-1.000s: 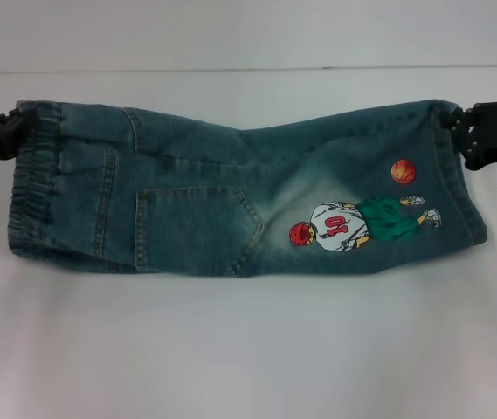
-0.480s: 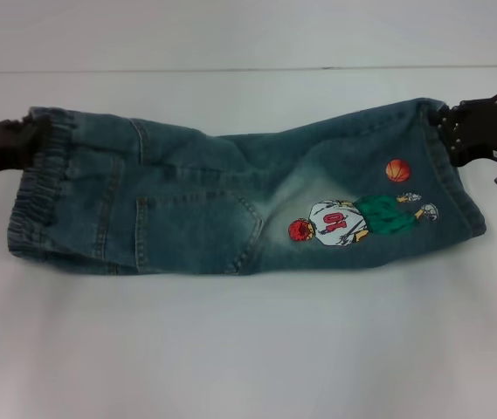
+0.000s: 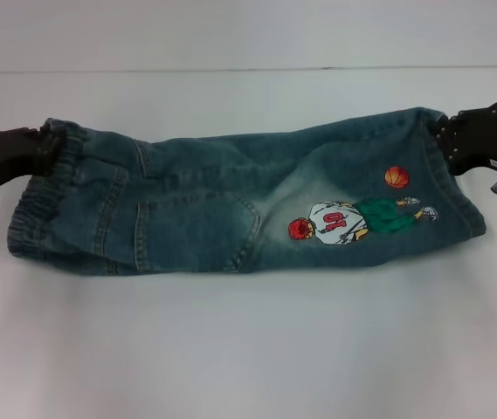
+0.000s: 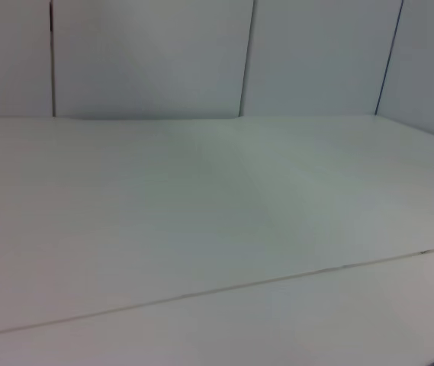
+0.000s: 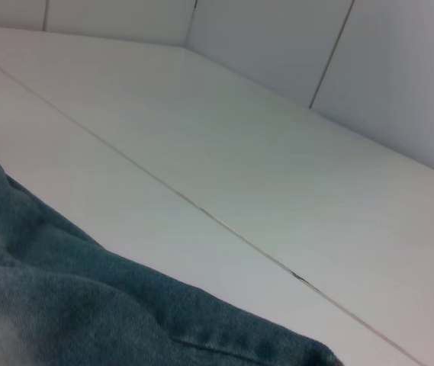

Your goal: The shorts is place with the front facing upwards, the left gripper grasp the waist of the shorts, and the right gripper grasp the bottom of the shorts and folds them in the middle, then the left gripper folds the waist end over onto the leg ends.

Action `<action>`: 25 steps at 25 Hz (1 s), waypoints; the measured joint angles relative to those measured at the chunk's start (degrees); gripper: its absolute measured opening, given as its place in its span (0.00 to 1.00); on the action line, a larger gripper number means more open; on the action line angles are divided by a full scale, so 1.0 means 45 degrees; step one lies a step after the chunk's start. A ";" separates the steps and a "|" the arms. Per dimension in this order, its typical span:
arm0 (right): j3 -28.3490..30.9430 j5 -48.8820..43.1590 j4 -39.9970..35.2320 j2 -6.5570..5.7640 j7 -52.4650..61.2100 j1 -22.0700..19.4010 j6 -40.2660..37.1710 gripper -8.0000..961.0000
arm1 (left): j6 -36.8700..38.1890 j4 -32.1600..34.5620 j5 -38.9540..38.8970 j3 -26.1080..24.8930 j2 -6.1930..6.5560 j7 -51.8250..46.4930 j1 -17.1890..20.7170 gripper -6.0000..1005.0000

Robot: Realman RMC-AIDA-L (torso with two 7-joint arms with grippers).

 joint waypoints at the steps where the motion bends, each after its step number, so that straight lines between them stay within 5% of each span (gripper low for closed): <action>1: 0.0002 0.0045 0.0004 -0.0001 -0.0015 0.0001 0.0008 0.04 | -0.0138 -0.0059 -0.0004 0.0042 -0.0001 0.0004 -0.0058 0.10; 11: -0.0232 0.0153 0.0348 0.0001 0.0028 0.0160 0.0434 0.06 | -0.0733 -0.0194 -0.0054 0.0082 -0.0013 0.0468 -0.0187 0.12; 15: -0.0409 0.0156 0.0355 0.0000 0.0069 0.0177 0.0701 0.16 | -0.1310 -0.0287 0.0114 0.0260 -0.0010 0.0414 -0.0212 0.36; 25: -0.0469 0.0553 0.0355 0.0019 0.0034 0.0057 0.0864 0.61 | -0.1856 -0.0189 0.0804 0.0645 0.0006 0.0363 -0.0181 0.55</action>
